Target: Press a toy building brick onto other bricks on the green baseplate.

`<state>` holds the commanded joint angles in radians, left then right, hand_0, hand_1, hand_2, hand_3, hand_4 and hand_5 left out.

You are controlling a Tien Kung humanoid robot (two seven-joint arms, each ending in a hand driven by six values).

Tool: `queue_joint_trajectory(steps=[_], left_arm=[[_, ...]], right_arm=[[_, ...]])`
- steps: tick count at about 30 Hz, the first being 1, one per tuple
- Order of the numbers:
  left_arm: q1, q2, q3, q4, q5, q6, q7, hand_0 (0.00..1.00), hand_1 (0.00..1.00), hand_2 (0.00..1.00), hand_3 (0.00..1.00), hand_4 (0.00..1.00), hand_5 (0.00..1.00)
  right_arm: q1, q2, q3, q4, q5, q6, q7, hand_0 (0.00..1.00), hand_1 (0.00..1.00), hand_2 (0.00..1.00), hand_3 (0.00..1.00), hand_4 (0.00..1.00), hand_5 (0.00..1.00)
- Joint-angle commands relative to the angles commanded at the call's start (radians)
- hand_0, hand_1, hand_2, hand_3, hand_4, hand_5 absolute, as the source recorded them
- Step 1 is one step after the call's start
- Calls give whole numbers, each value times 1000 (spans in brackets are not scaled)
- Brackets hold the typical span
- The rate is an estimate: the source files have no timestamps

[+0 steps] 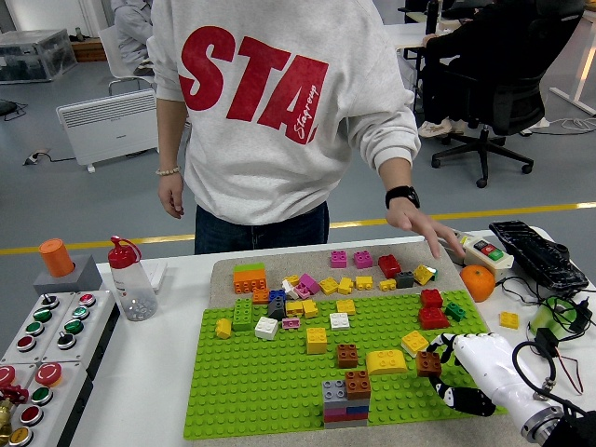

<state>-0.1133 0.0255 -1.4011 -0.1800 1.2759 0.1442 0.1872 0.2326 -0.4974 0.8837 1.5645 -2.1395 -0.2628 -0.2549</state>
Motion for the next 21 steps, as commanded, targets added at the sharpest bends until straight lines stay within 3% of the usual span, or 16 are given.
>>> queue_joint_trajectory(steps=[1,6,7,21], left_arm=[[0,0,0,0,1,0,0,658,682,705,576,300,998],[3,0,-1,0,4,0,1,658,682,705,576,300,998],[4,-1,-2,0,4,0,1,659,682,705,576,300,998],[12,-1,-2,0,7,0,1,658,682,705,576,299,998]], right_arm=[[-1,-1,3,4,-1,-3,1,893,761,799,535,528,212],[-4,-5,12,19,-4,-14,12,893,761,799,535,528,212],[-5,-5,13,22,-3,-16,14,981,875,894,538,524,212],[6,-6,14,60,8,-18,35,998,915,922,539,530,209]])
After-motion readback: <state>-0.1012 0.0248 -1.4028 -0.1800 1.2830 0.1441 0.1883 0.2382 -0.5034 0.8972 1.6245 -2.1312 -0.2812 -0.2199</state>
